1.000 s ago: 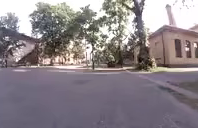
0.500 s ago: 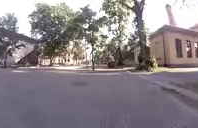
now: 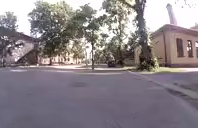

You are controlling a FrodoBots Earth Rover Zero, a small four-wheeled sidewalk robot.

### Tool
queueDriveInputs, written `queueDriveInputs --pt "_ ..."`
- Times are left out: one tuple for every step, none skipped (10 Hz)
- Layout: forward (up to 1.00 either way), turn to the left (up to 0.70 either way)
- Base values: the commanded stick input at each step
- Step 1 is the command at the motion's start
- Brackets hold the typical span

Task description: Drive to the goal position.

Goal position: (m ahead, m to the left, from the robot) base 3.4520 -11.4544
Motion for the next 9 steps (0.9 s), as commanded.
queueDriveInputs --pt "0.44 0.02" --pt "0.44 0.02" --pt "0.44 0.02" --pt "0.44 0.02" --pt "0.44 0.02" --pt "0.44 0.02" --pt "0.44 0.02" --pt "0.44 0.02" --pt "0.44 0.02"
